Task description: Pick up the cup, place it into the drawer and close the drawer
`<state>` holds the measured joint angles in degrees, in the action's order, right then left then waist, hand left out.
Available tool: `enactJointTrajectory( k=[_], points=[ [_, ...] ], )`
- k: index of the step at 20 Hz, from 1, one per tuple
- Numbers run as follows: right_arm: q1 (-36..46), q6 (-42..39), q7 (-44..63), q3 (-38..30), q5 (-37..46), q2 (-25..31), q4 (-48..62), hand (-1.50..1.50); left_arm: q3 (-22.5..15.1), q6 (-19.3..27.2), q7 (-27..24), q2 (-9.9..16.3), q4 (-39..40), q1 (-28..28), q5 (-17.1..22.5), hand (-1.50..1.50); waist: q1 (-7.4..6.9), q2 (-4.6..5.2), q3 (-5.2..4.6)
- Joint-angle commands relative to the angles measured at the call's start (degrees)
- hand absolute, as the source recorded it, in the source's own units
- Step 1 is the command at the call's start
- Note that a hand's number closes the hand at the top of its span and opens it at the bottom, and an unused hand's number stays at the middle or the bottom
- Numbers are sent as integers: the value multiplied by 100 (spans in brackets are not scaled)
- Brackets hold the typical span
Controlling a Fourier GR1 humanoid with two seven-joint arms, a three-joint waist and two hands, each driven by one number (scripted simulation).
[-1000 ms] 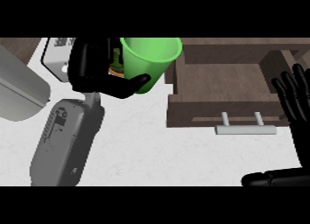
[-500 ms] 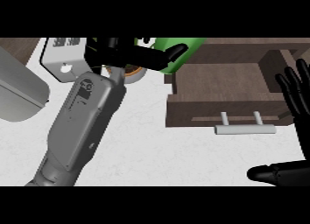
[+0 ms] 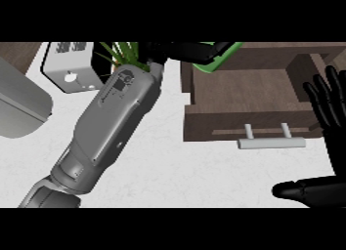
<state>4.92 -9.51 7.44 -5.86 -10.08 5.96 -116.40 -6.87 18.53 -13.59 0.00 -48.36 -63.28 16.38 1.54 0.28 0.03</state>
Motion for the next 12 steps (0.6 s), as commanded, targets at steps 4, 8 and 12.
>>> enactJointTrajectory(
  k=[4,8,12],
  points=[
    [50,-88,-26,-63,-38,89,47,-150,-427,384,-252,0,1243,-911,726,150,101,26,2],
    [179,-44,206,14,-130,64,-81,-150,-1092,562,-557,0,1622,-761,1166,150,199,40,2],
    [135,-117,-93,44,-18,40,80,-150,-1260,377,-616,0,2181,-1072,1213,150,235,62,4]
  ],
)
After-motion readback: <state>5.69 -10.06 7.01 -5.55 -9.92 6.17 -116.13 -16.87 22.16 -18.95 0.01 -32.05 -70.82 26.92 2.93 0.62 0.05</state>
